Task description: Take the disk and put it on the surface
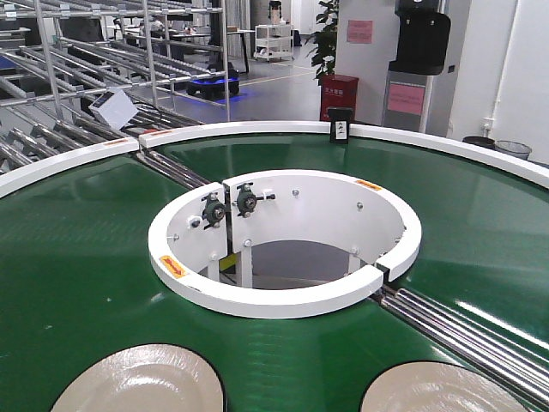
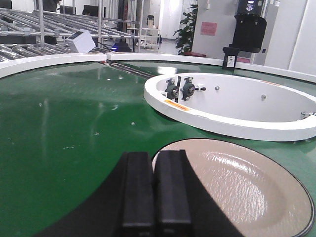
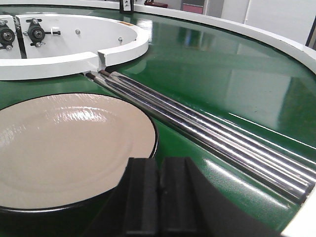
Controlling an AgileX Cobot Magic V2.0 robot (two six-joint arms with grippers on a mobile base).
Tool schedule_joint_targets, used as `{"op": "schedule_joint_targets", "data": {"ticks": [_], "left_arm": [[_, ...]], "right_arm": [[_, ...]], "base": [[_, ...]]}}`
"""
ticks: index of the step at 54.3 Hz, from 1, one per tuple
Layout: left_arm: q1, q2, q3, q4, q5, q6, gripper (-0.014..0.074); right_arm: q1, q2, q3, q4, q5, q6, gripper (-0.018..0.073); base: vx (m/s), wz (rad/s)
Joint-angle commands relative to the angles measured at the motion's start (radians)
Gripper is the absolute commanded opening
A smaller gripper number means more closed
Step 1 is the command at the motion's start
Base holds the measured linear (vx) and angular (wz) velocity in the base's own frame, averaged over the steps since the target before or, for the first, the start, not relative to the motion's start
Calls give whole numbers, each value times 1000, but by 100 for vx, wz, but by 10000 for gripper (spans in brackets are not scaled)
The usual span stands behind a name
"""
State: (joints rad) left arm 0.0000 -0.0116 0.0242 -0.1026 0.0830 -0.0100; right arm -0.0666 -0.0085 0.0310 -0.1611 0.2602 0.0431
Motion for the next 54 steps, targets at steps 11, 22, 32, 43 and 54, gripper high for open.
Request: {"op": "schedule_joint_targets", "data": {"ticks": [11, 22, 32, 43, 54], "left_arm": [[-2, -14, -14, 1, -83, 1, -7], [-2, -14, -14, 1, -83, 1, -7], [-2, -14, -14, 1, -83, 1, -7], [-2, -14, -14, 1, -83, 1, -7], [-2, -14, -14, 1, -102, 1, -7]], "right_arm": [[-5, -8, 6, -7, -82, -3, -8], [-5, -8, 6, -7, -82, -3, -8], [-5, -8, 6, -7, -82, -3, -8], [-5, -8, 6, -26, -89, -7, -8], [-4, -8, 6, 40, -260, 13, -8]], "base": [[0, 0], [0, 0], [0, 0], [0, 0], [0, 0]]}}
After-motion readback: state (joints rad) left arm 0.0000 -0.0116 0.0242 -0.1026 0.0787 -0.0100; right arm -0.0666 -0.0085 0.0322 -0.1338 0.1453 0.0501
